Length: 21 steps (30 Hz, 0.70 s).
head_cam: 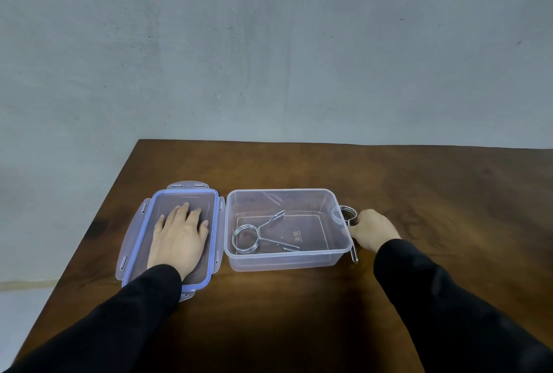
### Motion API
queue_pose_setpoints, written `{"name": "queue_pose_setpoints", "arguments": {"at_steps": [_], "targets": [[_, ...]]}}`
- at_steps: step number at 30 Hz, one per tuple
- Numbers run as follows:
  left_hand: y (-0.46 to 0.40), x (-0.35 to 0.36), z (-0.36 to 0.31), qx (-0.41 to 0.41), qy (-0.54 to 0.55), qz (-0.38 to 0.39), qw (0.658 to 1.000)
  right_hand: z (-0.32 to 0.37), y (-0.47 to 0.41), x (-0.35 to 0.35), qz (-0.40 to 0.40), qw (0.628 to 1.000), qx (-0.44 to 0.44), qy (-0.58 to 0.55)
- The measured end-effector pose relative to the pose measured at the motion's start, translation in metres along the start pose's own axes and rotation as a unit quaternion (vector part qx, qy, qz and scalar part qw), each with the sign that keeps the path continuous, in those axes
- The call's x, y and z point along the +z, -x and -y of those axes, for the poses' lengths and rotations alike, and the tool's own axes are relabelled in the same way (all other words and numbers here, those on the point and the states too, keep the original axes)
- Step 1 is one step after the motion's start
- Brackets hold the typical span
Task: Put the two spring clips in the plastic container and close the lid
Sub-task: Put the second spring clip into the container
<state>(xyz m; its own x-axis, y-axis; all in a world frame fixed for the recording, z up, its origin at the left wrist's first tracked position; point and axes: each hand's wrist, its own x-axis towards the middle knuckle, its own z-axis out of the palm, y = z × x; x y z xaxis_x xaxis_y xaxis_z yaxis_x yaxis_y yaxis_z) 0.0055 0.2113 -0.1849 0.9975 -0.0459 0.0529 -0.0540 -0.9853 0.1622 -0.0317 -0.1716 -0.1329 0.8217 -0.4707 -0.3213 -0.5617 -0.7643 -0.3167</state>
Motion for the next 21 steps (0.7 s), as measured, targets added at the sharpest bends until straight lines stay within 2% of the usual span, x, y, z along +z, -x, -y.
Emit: {"name": "queue_pose_setpoints", "arguments": {"at_steps": [5,9,11,15,21], "targets": [[0.000,0.000,0.000,-0.003,0.000,0.002,1.000,0.001,-0.005,-0.020,-0.086,0.996,-0.017,-0.009],[0.000,-0.001,0.000,-0.006,0.007,0.005,1.000,0.024,0.000,-0.059,-0.115,0.981,-0.139,-0.075],[0.001,-0.001,-0.001,-0.005,0.012,-0.001,1.000,0.046,0.013,-0.076,-0.093,0.966,-0.225,-0.085],[0.003,-0.003,-0.001,-0.002,0.017,-0.007,1.000,0.095,0.049,-0.077,0.009,0.931,-0.363,-0.020],[0.003,-0.004,0.000,0.003,0.021,-0.010,1.000,0.128,0.067,-0.023,0.084,0.882,-0.447,0.126]]}}
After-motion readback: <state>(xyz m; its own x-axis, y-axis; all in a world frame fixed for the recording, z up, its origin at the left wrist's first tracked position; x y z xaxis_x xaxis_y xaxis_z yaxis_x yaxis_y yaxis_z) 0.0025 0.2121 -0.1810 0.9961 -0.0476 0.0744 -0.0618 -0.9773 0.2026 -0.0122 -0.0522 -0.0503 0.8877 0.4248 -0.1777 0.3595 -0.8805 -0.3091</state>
